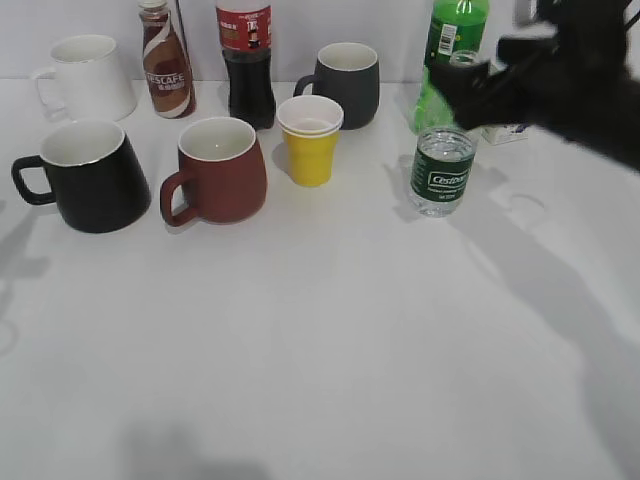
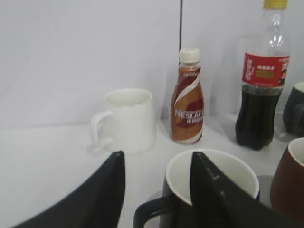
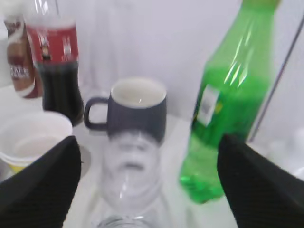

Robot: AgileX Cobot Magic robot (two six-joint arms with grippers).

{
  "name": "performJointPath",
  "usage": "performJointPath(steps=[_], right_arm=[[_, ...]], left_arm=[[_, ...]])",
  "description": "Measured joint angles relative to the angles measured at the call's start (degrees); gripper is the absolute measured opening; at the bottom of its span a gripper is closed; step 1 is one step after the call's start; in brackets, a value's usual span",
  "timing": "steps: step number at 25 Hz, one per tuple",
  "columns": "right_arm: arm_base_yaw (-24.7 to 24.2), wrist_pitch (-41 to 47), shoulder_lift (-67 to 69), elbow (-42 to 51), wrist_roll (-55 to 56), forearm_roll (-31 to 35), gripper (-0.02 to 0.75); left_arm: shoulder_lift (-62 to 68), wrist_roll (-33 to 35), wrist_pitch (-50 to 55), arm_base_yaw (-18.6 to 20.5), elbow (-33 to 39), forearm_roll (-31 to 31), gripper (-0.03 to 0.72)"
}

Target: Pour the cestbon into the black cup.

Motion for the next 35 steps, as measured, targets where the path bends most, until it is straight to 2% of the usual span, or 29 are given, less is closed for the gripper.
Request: performJointPath(steps=[3,6,8,11,12,15,19,25,28,35], right_arm=[[0.11,10.13,-9.65,-0.05,1.68,-2.2,0.682],[1.28,19.85,-18.39,-0.06,3.8,-5.08,0.682],[2.84,26.15,-23.89,-0.06,4.36,-5.89,0.682],[6.34,38.79,-33.35,-0.11,4.67,-6.09,0.68],[7.84,42.75,-36.08,-0.11,4.67,-5.75,0.68],[12.06,56.14,-45.55,-0.11,4.65,-2.12,0.68],[15.72,75.54,-58.64,-0.11,3.94,4.51,0.68],[15.97,104.41,-75.52,1.23,0.19,8.43,0.67],[15.97,111.2,-82.42,3.58,-0.08,8.54,0.666],[15.97,112.05,-91.42,12.71,-2.38,10.15,0.651]], left_arm=[[-8.05,-2.69,18.85,-1.65,-4.18,-0.02,0.351],[-17.07,-3.81,39.77,-5.25,-9.86,-0.07,0.367],[-22.25,-3.99,48.43,-8.15,-12.53,-0.09,0.394],[-33.4,-4.04,57.85,-12.63,-14.94,-0.77,0.487],[-36.61,-4.04,61.11,-13.7,-15.45,-1.03,0.539],[-44.99,-4.11,72.23,-16.25,-16.08,-2.02,0.627],[-56.04,-4.14,87.37,-16.7,-16.08,-5.5,0.649],[-67.86,-4.14,108.69,-16.77,-16.12,-7.95,0.645],[-70.98,-2.8,116.01,-16.77,-16.12,-8.63,0.633],[-72.02,0.64,119.43,-16.77,-16.12,-9.1,0.622]])
